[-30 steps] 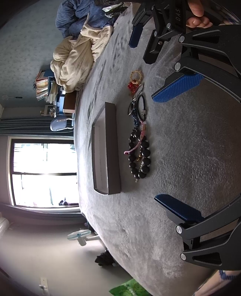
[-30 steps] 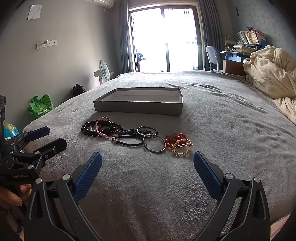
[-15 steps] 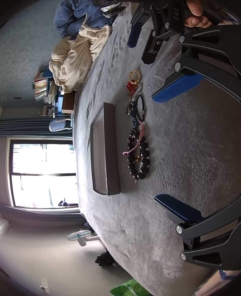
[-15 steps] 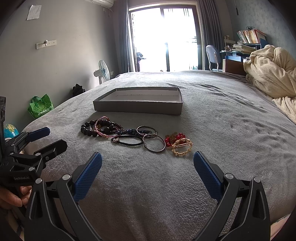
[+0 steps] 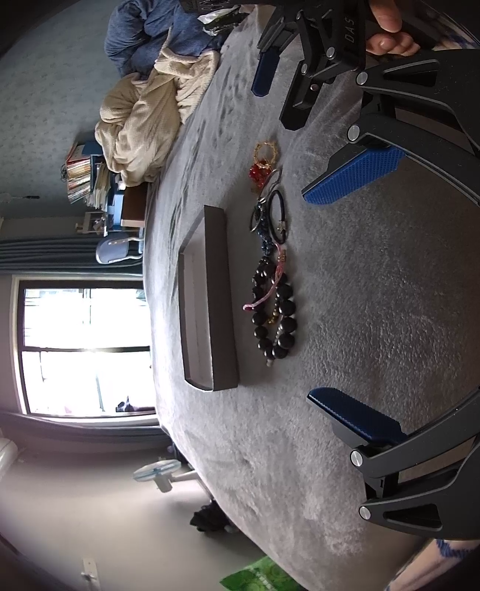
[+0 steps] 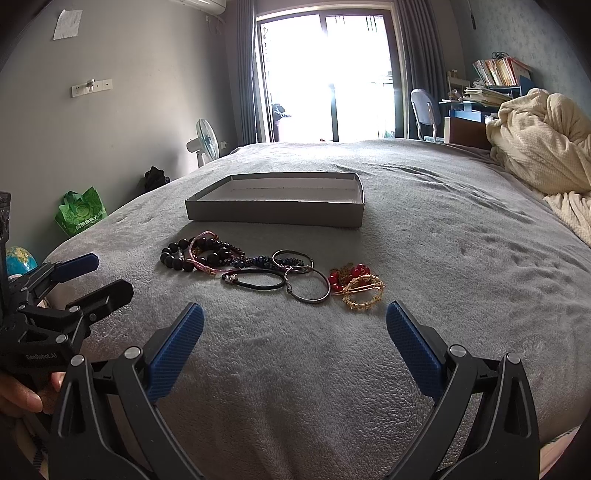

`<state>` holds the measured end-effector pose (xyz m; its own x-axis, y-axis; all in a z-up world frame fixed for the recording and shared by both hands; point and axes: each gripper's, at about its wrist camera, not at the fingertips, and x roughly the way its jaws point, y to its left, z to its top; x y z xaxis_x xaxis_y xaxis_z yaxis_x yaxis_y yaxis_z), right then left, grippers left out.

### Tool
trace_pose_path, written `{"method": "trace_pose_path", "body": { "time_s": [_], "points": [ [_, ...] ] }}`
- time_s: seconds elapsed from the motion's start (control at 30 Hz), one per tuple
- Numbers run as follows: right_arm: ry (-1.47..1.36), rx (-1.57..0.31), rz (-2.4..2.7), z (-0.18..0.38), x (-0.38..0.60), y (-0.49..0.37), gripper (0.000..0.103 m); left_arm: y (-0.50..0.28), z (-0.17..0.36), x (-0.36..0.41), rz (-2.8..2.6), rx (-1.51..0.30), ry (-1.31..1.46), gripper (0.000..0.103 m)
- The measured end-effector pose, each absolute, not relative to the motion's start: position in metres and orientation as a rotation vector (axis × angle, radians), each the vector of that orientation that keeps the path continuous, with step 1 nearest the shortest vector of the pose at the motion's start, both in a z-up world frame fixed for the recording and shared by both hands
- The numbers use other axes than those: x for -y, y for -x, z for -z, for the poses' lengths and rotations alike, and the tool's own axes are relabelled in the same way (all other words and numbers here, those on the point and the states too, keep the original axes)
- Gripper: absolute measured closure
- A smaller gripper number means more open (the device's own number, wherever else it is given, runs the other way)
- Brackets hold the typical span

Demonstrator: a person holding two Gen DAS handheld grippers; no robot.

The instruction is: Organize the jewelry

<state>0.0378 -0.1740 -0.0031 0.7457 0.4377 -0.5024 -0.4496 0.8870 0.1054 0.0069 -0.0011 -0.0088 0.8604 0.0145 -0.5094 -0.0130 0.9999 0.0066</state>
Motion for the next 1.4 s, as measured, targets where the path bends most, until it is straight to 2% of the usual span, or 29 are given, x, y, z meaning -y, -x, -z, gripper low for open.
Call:
{"method": "trace_pose_path", "body": {
  "time_s": [0.77, 1.17, 1.27, 1.4],
  "points": [
    [-0.011, -0.581, -0.471, 0.009, 0.179, -0.046, 0.005, -0.026, 0.009, -0.012, -0.02, -0.598, 0.052, 0.005],
    [-0.027, -0.719, -0.389, 0.014, 0.189, -0.095, 0.006, -0.067, 0.003, -0.024, -0.008, -0.665, 0.032, 0.007],
    [0.0, -0.746, -0.367, 0.018, 0.19, -0.113, 0.011, -0.077, 0.003, -0.026, -0.001, -0.676, 0.025, 0.009],
    [0.026, -0.782, -0.351, 0.023, 0.194, -0.133, 0.025, -0.089, 0.008, -0.025, 0.022, -0.71, 0.017, 0.016]
  ]
}}
